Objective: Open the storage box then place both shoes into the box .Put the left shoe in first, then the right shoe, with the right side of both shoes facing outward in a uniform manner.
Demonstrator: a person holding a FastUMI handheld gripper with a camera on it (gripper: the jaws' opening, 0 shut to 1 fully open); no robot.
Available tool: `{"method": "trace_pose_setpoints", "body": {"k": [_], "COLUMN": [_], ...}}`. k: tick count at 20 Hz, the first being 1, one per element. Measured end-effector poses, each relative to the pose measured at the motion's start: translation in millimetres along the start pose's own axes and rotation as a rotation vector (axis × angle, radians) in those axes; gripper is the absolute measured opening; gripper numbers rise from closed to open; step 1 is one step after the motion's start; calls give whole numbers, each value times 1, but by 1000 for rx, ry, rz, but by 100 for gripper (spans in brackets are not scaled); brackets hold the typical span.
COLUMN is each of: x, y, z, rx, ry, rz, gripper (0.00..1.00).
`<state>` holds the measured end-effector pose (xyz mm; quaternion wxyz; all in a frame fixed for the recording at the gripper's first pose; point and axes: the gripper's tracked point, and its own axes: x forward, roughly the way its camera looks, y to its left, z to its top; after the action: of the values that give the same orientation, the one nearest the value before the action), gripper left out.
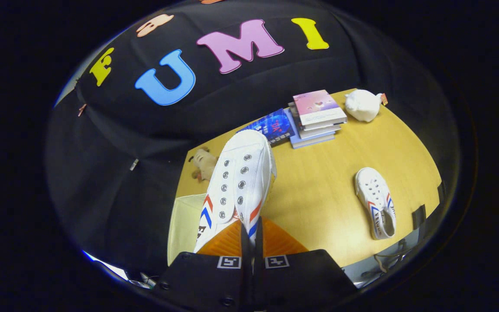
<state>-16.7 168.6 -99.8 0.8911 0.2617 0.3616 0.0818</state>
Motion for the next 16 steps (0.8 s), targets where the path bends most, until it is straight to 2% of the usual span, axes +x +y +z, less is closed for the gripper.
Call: {"method": "trace_pose_setpoints", "body": {"k": [4, 6, 12, 16], "x": [15, 29, 73, 104], "y": [60, 81, 115, 108], "z": [-31, -51, -106, -133], "rx": [-24, -21, -28, -85], "ry": [63, 100, 228, 283], "rz": [88, 101, 104, 37], "gripper": [5, 5, 5, 5]}}
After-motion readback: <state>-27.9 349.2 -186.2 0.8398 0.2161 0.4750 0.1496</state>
